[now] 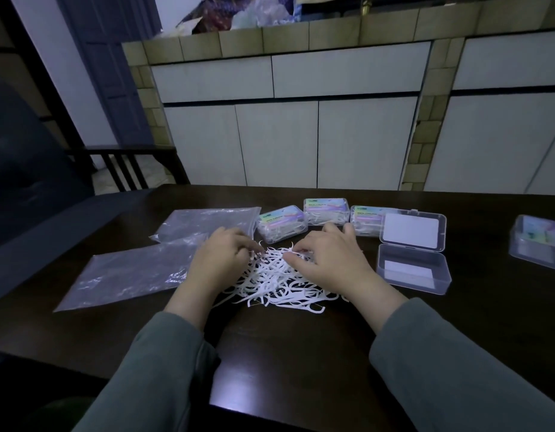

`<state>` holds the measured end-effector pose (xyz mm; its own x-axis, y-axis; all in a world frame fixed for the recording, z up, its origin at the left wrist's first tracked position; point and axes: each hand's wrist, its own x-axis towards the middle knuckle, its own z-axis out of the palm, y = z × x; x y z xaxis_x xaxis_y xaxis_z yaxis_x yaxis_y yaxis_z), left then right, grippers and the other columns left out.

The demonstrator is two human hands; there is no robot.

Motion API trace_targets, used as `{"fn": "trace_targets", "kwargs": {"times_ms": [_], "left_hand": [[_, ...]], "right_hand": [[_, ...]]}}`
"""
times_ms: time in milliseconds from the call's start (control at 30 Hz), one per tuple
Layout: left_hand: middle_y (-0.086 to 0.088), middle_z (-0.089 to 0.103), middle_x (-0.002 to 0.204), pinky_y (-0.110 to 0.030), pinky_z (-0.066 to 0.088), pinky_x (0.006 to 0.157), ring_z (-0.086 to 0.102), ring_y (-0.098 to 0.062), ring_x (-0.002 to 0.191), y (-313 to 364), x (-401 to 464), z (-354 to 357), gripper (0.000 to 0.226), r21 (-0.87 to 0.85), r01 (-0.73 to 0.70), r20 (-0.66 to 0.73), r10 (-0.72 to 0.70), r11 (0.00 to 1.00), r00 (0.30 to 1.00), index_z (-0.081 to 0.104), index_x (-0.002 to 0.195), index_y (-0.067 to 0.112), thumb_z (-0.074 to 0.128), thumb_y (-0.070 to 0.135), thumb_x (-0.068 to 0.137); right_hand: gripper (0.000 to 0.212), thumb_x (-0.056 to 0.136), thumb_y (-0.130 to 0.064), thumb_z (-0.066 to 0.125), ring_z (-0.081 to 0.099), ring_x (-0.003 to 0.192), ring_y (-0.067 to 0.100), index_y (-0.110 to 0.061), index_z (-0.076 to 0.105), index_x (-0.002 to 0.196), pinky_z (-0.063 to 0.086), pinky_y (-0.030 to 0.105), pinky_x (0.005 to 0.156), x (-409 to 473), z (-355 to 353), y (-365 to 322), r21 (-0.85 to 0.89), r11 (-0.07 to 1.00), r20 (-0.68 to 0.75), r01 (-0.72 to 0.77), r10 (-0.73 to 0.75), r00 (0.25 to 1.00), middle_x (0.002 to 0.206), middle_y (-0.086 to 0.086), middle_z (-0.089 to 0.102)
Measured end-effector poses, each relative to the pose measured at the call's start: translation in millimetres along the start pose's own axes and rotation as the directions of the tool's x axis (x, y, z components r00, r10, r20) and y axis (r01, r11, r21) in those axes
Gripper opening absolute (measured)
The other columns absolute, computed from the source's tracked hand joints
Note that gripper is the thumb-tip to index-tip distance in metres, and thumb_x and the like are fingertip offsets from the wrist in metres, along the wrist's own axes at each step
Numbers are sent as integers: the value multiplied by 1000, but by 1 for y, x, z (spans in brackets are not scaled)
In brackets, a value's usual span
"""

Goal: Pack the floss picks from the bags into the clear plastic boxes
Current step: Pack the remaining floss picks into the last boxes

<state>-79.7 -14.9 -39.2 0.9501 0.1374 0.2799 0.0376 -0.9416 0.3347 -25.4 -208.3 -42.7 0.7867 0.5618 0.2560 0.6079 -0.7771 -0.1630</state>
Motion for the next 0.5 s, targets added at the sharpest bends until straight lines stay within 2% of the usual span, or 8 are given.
{"fn": "trace_targets", "kwargs": {"times_ms": [67, 133, 200, 267, 400, 500], "left_hand": [[5, 63, 111, -36, 45, 83, 47, -15, 105, -8, -2, -4, 38, -67, 73, -160, -83, 995, 984, 73, 103, 24, 42, 7, 90], [-1, 65, 113, -39, 47, 83, 49, -21, 108, -18, -3, -3, 35, -35, 184, -256, -187, 982, 948, 72, 107, 20, 43, 10, 89], [-6, 64, 116, -39, 48, 87, 50, -27, 110, -22, -3, -1, 35, 44, 286, -227, -269, 957, 936, 72, 109, 18, 43, 13, 89], [-8, 65, 114, -37, 47, 85, 52, -29, 108, -19, -4, 3, 35, 99, 319, -187, -297, 943, 936, 73, 104, 17, 42, 15, 89], [-4, 66, 105, -32, 43, 72, 53, -24, 99, -11, -4, 7, 32, 141, 237, -158, -215, 961, 964, 75, 95, 16, 43, 20, 90], [5, 66, 109, -31, 43, 77, 49, -18, 99, -7, -6, 5, 31, 116, 85, -43, -80, 990, 996, 75, 100, 26, 46, 21, 90]], "right_hand": [[55, 93, -66, 30, 44, 113, 14, -33, 67, 115, 19, 49, 106, -1, -2, 0, 16, 1000, -8, -1, 1, 1000, 119, -12, 63], [56, 92, -67, 29, 43, 114, 14, -33, 66, 117, 19, 48, 105, -2, -2, 0, 7, 1000, -14, -3, 3, 1000, 121, -11, 62], [58, 92, -68, 28, 43, 117, 14, -33, 63, 121, 20, 49, 105, -1, -2, 1, -9, 1000, -21, -11, 11, 1000, 125, -10, 61], [59, 92, -68, 28, 42, 119, 15, -33, 61, 125, 20, 50, 107, -1, -1, 1, -18, 1000, -21, -16, 16, 1000, 127, -10, 59], [58, 92, -67, 29, 41, 120, 16, -33, 57, 131, 18, 49, 107, -2, -2, 0, -14, 1000, 36, 11, -11, 999, 132, -9, 56], [48, 92, -62, 39, 42, 114, 14, -34, 60, 126, 20, 46, 103, -3, -4, 1, 26, 998, 55, 55, -57, 997, 128, -11, 58]]}}
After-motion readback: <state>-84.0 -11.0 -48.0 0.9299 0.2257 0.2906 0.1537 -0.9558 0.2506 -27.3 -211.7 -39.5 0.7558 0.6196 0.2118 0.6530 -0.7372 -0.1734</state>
